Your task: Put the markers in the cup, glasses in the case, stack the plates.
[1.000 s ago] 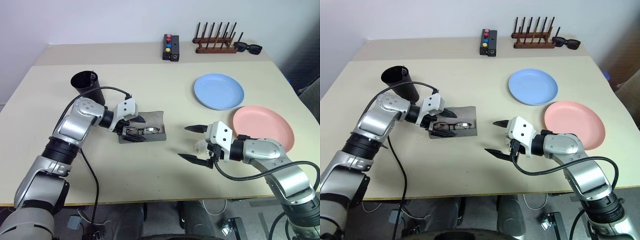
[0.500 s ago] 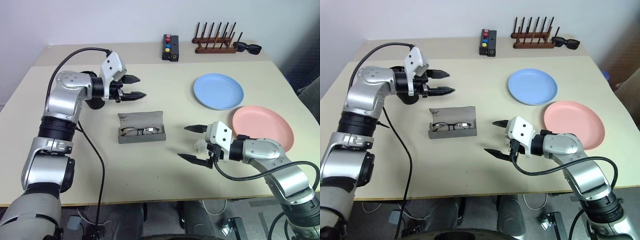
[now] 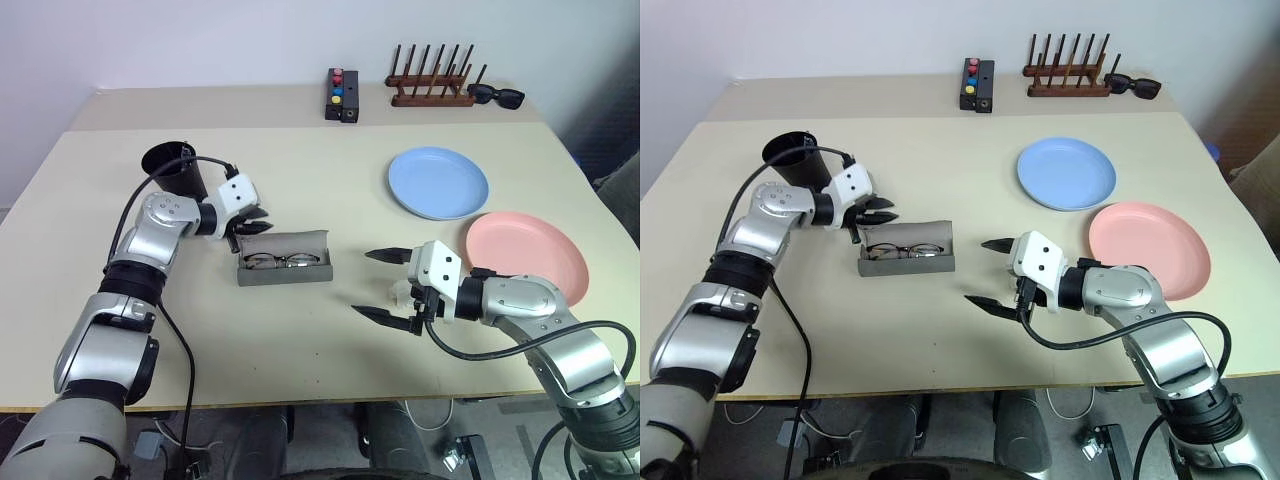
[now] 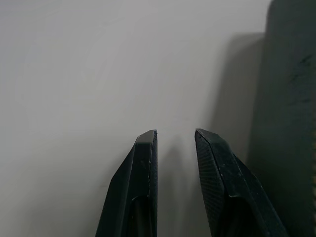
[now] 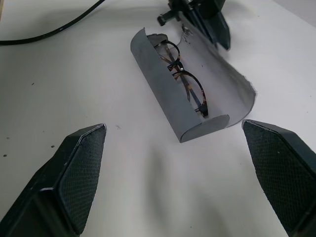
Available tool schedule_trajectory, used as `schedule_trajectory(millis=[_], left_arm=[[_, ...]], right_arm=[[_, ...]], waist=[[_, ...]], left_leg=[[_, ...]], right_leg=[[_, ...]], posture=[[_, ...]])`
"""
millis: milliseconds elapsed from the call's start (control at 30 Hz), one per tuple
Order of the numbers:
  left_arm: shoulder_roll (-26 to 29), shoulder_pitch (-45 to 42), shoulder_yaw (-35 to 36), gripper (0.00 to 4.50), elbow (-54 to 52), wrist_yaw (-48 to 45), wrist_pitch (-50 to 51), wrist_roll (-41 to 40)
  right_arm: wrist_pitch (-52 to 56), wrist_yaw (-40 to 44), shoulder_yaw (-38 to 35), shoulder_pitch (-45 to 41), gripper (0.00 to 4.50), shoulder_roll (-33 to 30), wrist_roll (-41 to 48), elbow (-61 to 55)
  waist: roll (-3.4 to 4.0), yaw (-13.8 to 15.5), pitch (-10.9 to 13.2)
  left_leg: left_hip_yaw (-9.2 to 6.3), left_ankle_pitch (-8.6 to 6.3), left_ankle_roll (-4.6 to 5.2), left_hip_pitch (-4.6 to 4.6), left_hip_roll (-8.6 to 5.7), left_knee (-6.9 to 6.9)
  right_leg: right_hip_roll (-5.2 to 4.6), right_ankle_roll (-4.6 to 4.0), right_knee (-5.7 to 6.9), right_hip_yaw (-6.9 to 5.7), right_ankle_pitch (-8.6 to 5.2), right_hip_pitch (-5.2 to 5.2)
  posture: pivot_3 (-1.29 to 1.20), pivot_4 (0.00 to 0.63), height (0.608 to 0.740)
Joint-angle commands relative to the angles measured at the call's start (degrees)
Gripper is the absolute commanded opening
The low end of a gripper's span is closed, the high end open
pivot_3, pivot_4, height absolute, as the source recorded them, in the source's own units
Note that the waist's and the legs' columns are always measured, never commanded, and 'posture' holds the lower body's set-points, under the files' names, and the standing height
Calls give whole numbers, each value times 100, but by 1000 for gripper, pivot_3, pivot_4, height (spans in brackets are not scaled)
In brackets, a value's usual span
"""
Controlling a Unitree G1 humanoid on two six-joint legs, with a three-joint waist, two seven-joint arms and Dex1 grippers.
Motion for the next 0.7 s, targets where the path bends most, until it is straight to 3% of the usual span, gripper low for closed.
schedule_trajectory(millis=[33, 300, 700], left_arm=[[180, 81, 217, 1194, -668, -646, 223, -441], [519, 679, 224, 1194, -1870, -1235, 820, -778], [601, 1225, 5, 1194, -2384, -1092, 806, -465]], right_arm=[[-17, -17, -50, -33, 4500, 17, 80, -244], [-10, 2, -38, -72, 4500, 19, 92, -225], [-6, 26, -5, -139, 4500, 34, 84, -196]], waist=[[0, 3, 0], [0, -13, 0], [1, 7, -1]], left_leg=[[0, 0, 0, -1, 0, 0], [0, 0, 0, 2, 1, -1], [0, 0, 1, 4, 1, 0]], right_leg=[[0, 0, -1, 0, 0, 0], [0, -1, 0, 0, 0, 1], [0, -2, -2, 0, -1, 4]], posture=[[0, 150, 739], [0, 150, 739], [0, 150, 739]])
